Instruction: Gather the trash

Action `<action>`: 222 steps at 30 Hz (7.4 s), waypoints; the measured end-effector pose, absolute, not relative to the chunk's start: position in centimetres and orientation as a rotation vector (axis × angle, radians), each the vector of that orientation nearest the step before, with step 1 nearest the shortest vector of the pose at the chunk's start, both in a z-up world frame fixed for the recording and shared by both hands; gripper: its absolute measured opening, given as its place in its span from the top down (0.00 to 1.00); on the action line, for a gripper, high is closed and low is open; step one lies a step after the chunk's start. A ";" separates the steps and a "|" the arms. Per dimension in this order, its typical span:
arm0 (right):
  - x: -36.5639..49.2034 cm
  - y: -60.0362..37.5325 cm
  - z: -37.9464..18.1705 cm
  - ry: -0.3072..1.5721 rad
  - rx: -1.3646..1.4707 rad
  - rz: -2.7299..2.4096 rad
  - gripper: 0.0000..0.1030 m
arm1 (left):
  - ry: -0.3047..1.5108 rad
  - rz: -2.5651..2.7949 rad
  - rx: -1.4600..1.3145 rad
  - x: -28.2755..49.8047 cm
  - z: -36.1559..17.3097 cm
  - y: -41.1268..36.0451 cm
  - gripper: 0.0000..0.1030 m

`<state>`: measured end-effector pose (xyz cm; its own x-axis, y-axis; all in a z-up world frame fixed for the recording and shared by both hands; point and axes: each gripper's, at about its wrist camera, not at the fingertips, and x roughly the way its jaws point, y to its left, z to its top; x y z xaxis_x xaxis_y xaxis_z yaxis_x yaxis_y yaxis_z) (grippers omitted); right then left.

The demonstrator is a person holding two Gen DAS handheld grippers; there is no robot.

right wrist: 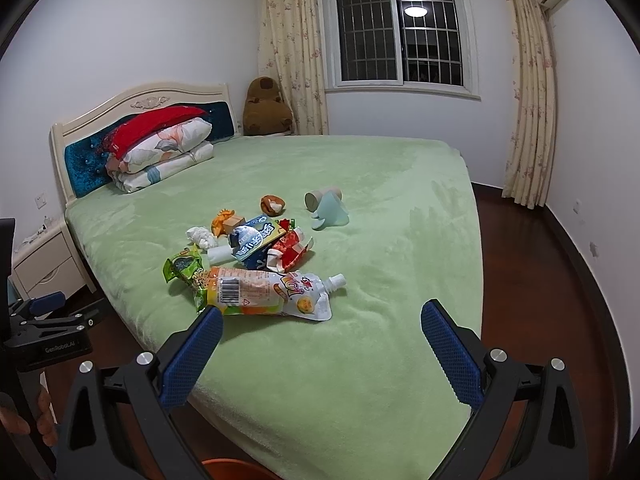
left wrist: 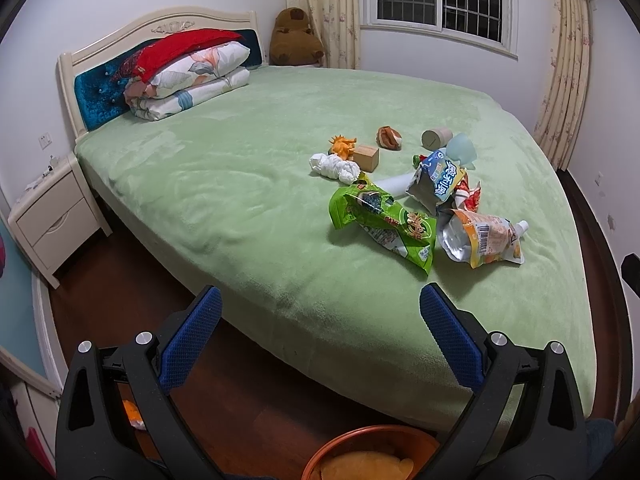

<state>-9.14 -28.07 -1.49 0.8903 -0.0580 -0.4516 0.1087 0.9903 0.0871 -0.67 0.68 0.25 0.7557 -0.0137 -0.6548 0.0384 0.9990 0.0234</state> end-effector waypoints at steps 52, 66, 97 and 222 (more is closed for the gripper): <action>-8.8 -27.9 -1.8 0.485 0.128 -0.079 0.05 | 0.721 -0.026 0.032 -1.0 -0.5 0.9 0.06; -7.6 -27.8 -2.8 0.526 0.145 -0.053 0.05 | 0.738 -0.009 0.025 -0.5 -0.9 1.7 0.06; 6.7 -17.5 -10.4 0.542 -0.649 -0.114 0.46 | 0.798 0.053 -0.080 -0.7 -2.3 7.9 0.06; -7.8 -19.7 -24.3 1.244 0.085 0.407 0.22 | 1.492 -0.272 0.054 -5.7 -26.6 -0.2 0.27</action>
